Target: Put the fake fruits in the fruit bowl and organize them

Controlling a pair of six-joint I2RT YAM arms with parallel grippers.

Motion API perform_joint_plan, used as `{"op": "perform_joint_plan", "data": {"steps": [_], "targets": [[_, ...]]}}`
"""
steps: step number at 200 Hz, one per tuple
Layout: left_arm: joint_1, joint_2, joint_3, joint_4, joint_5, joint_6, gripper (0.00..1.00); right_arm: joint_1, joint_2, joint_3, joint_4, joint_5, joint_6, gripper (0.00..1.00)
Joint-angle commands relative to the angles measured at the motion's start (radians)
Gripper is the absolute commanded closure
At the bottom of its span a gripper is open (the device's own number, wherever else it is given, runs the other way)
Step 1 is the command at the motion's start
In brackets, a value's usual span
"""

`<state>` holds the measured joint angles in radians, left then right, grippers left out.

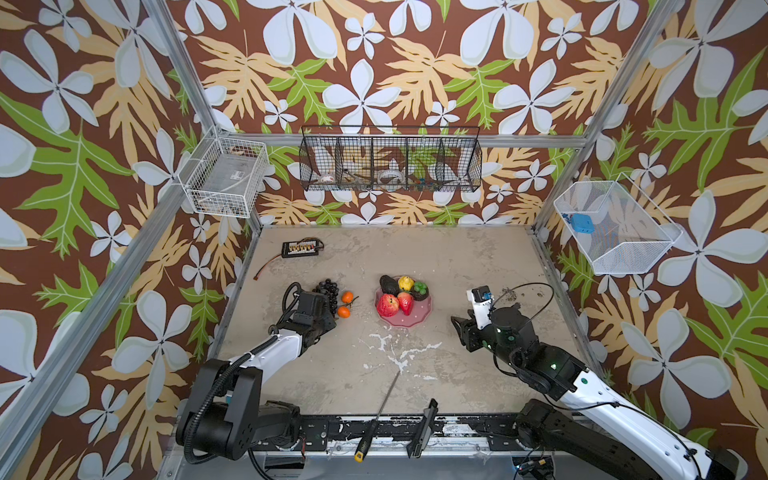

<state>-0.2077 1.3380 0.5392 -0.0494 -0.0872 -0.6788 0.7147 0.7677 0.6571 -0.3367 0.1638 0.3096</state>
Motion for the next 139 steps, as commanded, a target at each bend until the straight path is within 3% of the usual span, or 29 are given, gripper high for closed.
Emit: {"op": "perform_joint_plan", "data": {"steps": [1,108,139], "targets": [[0.0,0.034,0.025,0.017,-0.052,0.008,0.62,0.001,0.001,0.004,0.013,0.003,0.0,0.46],[-0.012,0.207,0.134,0.048,-0.125,0.04,0.6,0.002,0.008,0.003,0.016,-0.003,-0.001,0.46],[-0.014,0.259,0.169,0.018,-0.156,0.042,0.69,0.001,0.006,0.006,0.011,0.001,-0.001,0.46]]}}
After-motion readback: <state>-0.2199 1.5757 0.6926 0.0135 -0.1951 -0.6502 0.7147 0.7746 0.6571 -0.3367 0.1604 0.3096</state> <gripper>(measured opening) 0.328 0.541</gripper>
